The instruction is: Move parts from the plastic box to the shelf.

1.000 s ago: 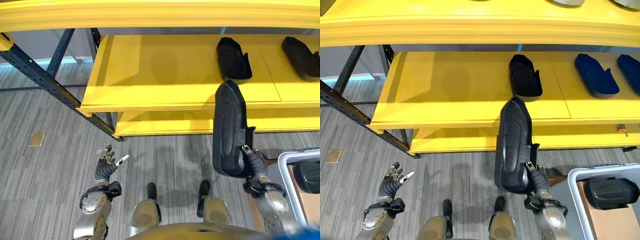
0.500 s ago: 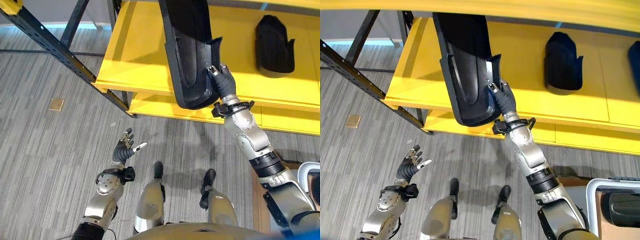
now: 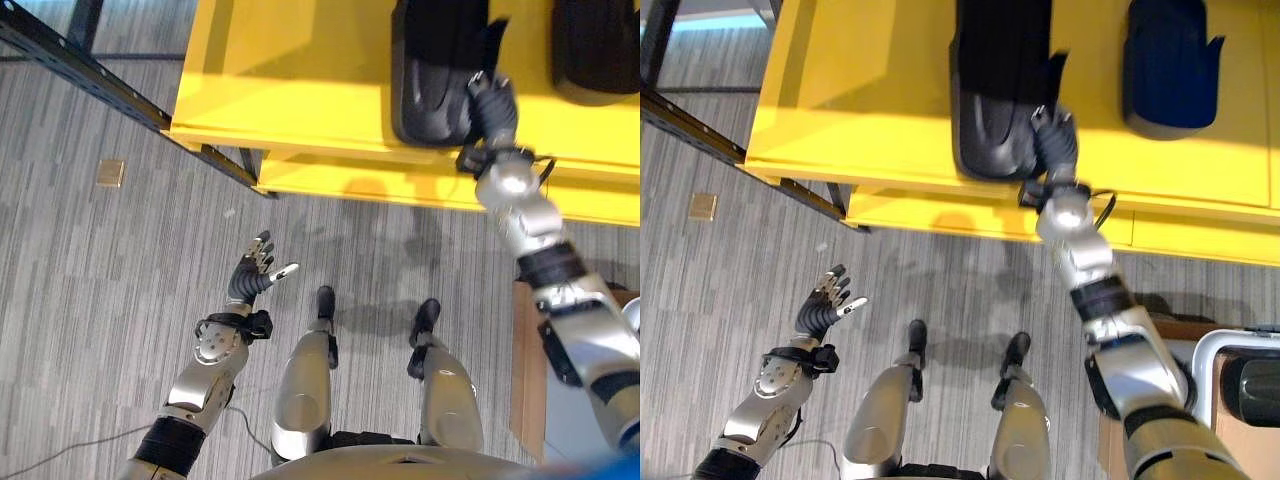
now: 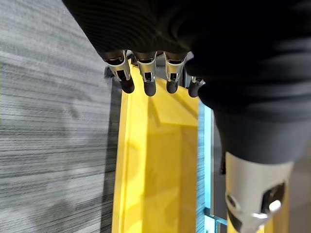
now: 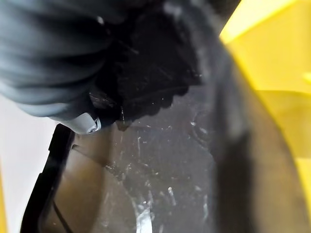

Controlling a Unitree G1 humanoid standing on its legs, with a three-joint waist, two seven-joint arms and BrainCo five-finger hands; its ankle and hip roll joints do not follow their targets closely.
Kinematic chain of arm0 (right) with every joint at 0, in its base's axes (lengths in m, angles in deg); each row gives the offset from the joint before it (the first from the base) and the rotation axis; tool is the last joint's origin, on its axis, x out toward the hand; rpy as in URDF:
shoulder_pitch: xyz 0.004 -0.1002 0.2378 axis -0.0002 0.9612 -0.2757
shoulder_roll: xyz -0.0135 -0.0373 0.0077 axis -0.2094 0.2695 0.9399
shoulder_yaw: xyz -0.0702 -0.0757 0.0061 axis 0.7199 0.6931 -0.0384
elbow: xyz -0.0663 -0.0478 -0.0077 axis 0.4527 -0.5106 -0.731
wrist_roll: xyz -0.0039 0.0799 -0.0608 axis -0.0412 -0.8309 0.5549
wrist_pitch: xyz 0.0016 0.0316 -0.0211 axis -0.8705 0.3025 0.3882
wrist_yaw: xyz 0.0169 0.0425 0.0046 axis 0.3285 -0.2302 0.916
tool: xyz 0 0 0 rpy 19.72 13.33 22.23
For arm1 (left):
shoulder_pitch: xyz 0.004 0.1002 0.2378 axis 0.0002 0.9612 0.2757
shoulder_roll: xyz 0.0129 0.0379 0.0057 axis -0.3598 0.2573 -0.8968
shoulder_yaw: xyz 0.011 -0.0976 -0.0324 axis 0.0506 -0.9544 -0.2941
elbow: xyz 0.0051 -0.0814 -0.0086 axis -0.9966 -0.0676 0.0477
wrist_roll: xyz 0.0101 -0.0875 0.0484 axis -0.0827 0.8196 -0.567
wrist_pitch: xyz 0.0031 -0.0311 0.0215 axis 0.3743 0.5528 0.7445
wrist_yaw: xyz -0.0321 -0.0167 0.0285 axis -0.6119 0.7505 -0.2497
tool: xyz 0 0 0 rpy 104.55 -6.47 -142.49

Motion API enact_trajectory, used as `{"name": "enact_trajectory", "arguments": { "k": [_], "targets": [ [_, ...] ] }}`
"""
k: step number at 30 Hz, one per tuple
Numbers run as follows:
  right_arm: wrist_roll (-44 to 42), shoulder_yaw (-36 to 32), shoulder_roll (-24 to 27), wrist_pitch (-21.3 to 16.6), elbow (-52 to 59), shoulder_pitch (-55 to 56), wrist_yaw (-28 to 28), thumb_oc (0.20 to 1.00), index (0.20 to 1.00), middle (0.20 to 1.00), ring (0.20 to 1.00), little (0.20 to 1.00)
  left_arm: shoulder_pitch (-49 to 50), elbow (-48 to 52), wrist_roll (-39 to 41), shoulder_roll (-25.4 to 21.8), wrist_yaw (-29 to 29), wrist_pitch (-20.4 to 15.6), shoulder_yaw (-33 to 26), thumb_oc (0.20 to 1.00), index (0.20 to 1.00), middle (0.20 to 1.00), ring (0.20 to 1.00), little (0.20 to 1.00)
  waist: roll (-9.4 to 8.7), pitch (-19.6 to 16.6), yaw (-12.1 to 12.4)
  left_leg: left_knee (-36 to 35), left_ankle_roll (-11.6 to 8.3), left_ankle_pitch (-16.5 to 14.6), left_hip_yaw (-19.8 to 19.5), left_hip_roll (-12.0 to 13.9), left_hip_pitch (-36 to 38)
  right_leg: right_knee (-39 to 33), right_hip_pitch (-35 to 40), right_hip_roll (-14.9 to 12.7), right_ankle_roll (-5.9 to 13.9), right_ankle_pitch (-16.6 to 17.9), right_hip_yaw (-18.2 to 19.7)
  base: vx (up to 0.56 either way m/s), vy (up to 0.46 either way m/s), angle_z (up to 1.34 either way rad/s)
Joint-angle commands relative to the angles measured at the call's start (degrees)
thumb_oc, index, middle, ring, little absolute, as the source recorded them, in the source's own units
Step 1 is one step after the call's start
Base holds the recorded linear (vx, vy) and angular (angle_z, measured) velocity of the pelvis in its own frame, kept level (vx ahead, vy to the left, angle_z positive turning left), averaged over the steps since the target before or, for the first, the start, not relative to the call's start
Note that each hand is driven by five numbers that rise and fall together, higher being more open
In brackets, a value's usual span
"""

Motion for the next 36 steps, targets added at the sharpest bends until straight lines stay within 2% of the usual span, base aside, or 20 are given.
{"name": "enact_trajectory", "arguments": {
  "k": [1,8,18,26,36],
  "targets": [
    [-0.49,0.23,1.53,-4.4,2.14,-3.64,-1.46,0.2,0.2,0.2,0.2,0.2,4.0,6.01,2.1,-2.49,0.48,-3.05,0.61,1.0,1.0,1.0,1.0,1.0,-0.7,-4.12,-0.2,1.19,0.1,0.5,0.54,0.72,-0.56,6.97,2.03,-1.32,2.12,-7.82,2.43,0.0,0.0,0.0],
    [-0.21,3.72,6.49,-4.49,-10.98,-16.92,-2.48,0.2,0.2,0.2,0.2,0.2,2.03,5.58,3.27,-3.45,0.41,-3.57,3.22,1.0,1.0,1.0,1.0,1.0,-0.88,-3.41,1.03,3.51,0.49,-0.29,-0.51,0.16,-4.26,8.03,-0.02,-1.51,2.25,-7.85,2.05,0.0,-0.001,0.03],
    [-2.49,7.31,10.25,-4.13,-24.15,-26.23,-2.0,0.2,0.2,0.2,0.2,0.2,-1.92,5.0,3.9,-3.89,1.39,-4.44,4.94,1.0,1.0,1.0,1.0,1.0,-1.04,-3.07,2.71,3.9,0.53,-0.18,-2.25,-1.04,-6.57,8.09,-0.19,-1.88,2.28,-8.15,0.3,0.02,-0.002,0.12],
    [-5.54,8.54,11.38,-3.75,-31.98,-29.86,-1.17,0.2,0.2,0.2,0.2,0.2,-3.88,5.46,4.56,-3.96,2.38,-4.99,5.62,1.0,1.0,1.0,1.0,1.0,-1.26,-3.12,4.31,4.08,0.71,-0.43,-3.33,-1.74,-7.94,6.71,0.3,-1.8,2.61,-7.76,-0.89,0.02,0.003,0.11],
    [-7.46,9.2,9.37,-3.57,-34.92,-30.54,-0.61,0.2,0.2,0.2,0.2,0.2,-5.17,5.04,5.43,-3.69,3.13,-5.36,6.13,1.0,1.0,1.0,1.0,1.0,-1.26,-2.83,5.03,4.52,0.84,-0.74,-3.74,-2.03,-8.44,6.41,0.59,-1.68,2.25,-8.0,-1.06,0.0,0.003,0.02]
  ]
}}
